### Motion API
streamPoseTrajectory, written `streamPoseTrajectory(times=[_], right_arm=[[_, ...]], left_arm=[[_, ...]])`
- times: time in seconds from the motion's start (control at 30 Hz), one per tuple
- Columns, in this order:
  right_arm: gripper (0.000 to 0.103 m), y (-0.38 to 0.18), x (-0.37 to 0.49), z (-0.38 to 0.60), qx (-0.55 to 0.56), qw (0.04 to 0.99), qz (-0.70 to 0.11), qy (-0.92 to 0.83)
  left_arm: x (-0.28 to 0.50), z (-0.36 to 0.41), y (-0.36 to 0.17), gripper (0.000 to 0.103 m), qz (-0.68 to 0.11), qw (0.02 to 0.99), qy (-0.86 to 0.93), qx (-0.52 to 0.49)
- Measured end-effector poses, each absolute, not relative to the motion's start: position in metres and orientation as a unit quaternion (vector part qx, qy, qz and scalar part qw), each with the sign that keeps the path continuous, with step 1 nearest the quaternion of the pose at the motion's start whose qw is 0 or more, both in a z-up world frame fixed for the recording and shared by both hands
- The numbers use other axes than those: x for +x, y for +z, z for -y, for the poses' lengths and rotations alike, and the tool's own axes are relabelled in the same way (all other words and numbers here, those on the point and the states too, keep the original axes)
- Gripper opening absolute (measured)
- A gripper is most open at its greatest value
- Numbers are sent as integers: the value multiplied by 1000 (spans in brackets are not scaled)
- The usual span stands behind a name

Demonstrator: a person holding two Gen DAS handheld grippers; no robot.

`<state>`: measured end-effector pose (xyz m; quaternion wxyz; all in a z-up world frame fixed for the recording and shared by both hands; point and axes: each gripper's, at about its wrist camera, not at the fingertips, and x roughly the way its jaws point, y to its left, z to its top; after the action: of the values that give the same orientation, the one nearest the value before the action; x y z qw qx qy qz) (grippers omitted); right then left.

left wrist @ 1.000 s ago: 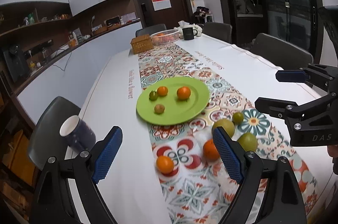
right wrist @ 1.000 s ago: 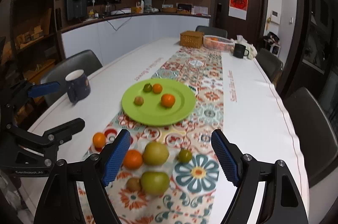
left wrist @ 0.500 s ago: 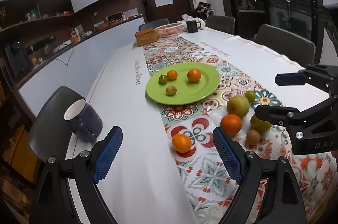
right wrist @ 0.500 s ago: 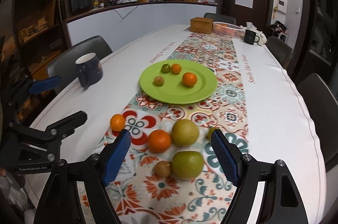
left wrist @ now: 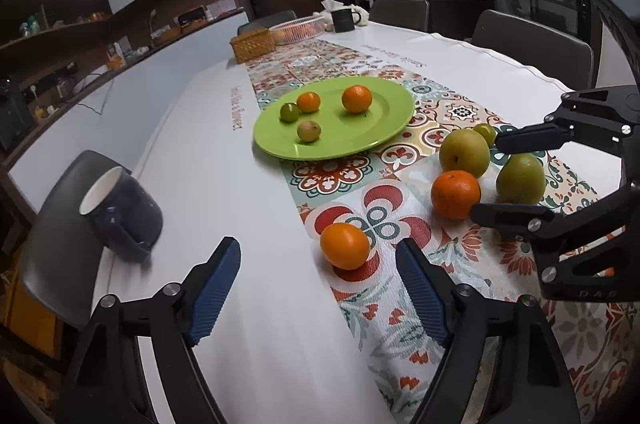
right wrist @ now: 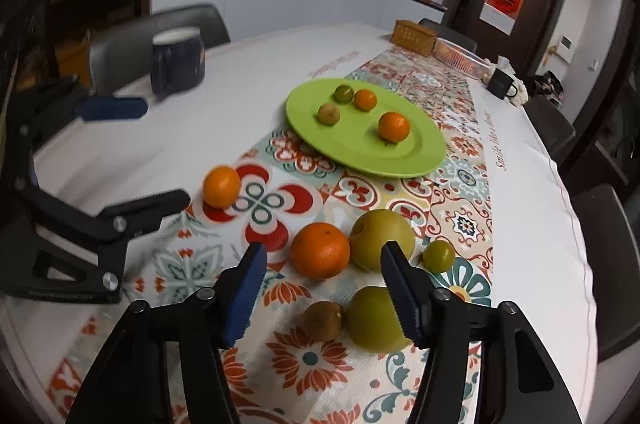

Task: Organize fruits
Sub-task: 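Grasp a mandarin orange with the left tool while the right tool grasps another orange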

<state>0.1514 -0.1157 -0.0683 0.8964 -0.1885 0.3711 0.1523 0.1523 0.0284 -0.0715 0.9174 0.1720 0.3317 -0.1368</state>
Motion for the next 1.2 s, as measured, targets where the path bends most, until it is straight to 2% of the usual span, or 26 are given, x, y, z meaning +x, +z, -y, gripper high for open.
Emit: streamPoseTrajectory(times=[0.23,0.4,0.5,0.63,0.87,0.93,1.2], right_arm=[[50,-83,164,112,-187,882,-401,160],[50,-88,171,112,-182,879,-410,159],[49,-90,177,111,-179,878,-414,162],[48,-90,181,110,-175,880,-413,160],[48,-94,192,112,-168,878,-422,147],[44,-95,194,114,-164,879,-424,143],[43,-93,195,122,-130,881,-429,155]], left_arm=[[173,-27,-88,68,-362,906,-159,150],[184,-25,-97,62,-384,898,-169,131],[191,-23,-103,52,-402,891,-173,123],[196,-22,-107,51,-414,887,-173,109],[203,-23,-112,36,-434,880,-168,93],[204,-24,-112,36,-435,881,-167,89],[200,-24,-106,35,-436,884,-153,72]])
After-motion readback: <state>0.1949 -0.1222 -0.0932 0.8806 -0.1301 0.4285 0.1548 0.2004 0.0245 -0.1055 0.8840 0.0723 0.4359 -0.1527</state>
